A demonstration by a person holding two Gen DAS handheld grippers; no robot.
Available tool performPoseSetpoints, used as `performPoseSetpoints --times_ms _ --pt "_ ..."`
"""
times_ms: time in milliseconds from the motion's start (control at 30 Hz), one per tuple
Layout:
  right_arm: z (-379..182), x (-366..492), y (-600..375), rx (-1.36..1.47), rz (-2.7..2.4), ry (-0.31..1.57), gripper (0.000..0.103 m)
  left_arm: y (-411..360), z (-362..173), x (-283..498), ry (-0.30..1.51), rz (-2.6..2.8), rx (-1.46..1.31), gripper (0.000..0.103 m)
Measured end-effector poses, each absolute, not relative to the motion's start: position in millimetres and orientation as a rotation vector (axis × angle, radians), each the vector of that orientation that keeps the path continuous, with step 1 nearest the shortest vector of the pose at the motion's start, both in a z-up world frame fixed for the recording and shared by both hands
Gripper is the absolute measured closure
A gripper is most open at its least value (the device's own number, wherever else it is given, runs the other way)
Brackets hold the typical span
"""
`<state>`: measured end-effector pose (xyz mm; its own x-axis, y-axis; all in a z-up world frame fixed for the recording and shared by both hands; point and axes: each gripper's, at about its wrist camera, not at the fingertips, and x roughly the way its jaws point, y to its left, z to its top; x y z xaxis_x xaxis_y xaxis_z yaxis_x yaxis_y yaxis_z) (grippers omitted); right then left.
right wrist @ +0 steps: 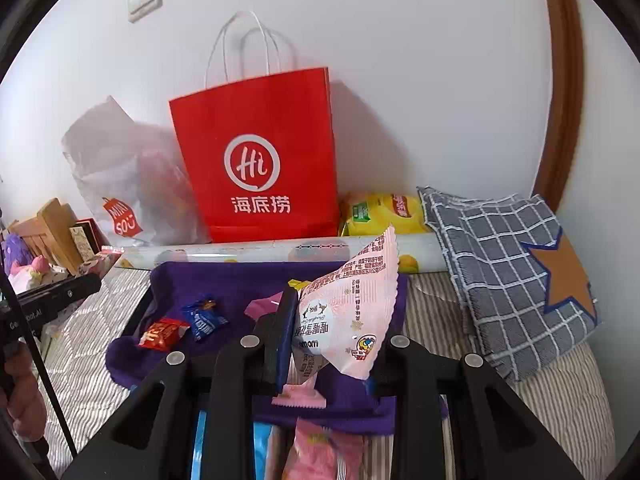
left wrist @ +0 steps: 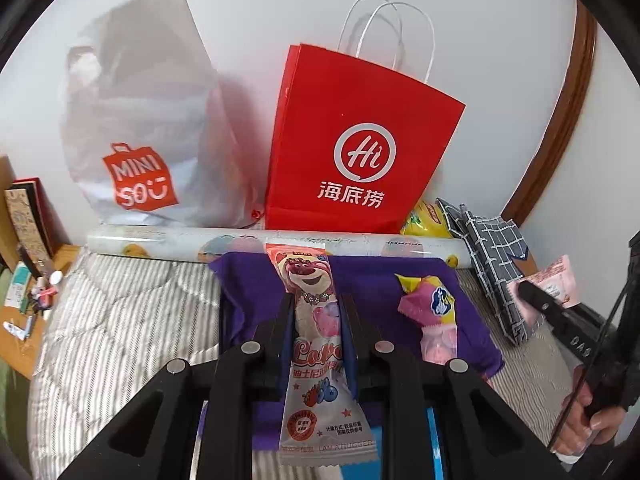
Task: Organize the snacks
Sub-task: 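Carry the pink-white packet right and Lotso candy packet left over the purple towel, then lower both held packets onto the purple towel and open both tools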
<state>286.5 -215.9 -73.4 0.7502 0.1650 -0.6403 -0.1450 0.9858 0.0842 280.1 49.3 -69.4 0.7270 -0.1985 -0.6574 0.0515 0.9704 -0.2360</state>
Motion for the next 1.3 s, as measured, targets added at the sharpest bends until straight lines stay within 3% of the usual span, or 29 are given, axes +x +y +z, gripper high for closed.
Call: performPoseSetpoints --times_ms 300,800,1067,1300 --pt "-145 319 -218 -0.077 0.093 0.852 0.075 55 -120 304 0.824 -0.114 -0.238 0.083" --pt "-160 319 -208 -0.116 0.178 0.917 0.074 55 -140 309 0.87 -0.174 -0.301 0.083" --pt "-141 305 -201 -0.109 0.235 0.828 0.056 50 -152 315 0.888 -0.201 -0.308 0.083" --pt "-143 307 -200 -0.092 0.232 0.831 0.055 49 -159 319 0.889 -0.188 -0.308 0.083"
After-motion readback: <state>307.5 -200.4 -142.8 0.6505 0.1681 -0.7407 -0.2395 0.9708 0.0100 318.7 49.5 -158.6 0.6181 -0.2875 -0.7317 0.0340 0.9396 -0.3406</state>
